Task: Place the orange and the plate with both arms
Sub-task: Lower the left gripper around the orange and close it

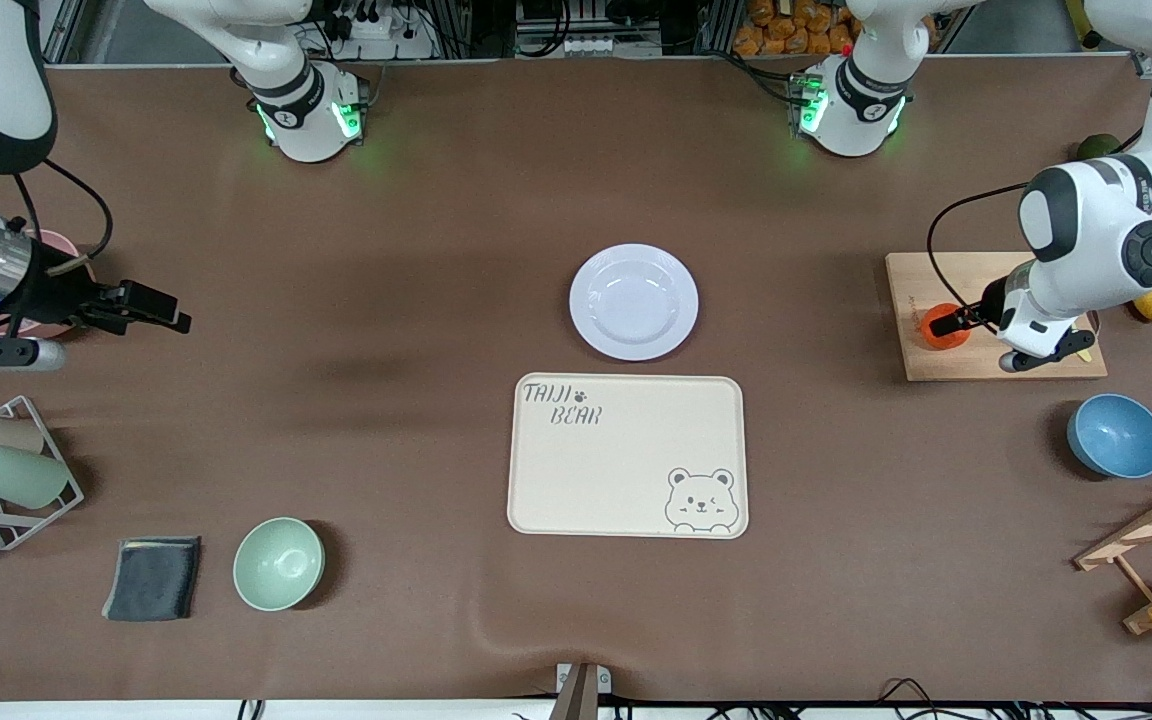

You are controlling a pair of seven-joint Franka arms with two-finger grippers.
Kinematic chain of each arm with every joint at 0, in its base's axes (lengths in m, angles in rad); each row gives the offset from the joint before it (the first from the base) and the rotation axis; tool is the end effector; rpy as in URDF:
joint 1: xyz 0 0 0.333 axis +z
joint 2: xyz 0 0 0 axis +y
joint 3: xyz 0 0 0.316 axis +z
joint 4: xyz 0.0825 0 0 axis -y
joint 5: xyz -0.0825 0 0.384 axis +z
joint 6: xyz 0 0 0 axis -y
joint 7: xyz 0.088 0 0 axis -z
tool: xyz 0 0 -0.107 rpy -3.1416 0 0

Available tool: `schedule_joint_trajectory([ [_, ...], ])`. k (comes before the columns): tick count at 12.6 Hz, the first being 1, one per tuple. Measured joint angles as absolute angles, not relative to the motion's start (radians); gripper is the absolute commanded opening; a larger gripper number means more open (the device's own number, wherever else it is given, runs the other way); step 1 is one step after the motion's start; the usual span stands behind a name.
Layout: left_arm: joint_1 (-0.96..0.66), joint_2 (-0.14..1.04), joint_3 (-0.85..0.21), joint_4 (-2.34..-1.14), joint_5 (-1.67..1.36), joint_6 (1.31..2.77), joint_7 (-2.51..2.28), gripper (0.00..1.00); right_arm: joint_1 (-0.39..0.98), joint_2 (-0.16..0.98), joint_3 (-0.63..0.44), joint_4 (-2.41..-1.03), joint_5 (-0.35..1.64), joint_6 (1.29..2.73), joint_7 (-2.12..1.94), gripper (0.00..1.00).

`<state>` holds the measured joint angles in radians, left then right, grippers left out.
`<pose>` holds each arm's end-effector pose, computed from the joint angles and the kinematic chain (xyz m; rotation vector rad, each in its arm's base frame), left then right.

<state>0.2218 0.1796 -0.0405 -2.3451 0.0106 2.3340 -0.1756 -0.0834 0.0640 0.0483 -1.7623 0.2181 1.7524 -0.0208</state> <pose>0.4851 0.0888 0.2420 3.0790 0.5425 -0.2987 0.5756 -0.0015 0.5148 -2.9206 0.0903 0.0991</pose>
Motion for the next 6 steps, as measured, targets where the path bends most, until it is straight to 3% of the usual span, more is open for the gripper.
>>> schedule_joint_trajectory([
  [6,0.224,0.257,-0.041,-2.345,0.062,2.375,-0.176,1.00,-0.078,0.084,0.050,-1.762,0.239,1.752,-0.021,1.00],
])
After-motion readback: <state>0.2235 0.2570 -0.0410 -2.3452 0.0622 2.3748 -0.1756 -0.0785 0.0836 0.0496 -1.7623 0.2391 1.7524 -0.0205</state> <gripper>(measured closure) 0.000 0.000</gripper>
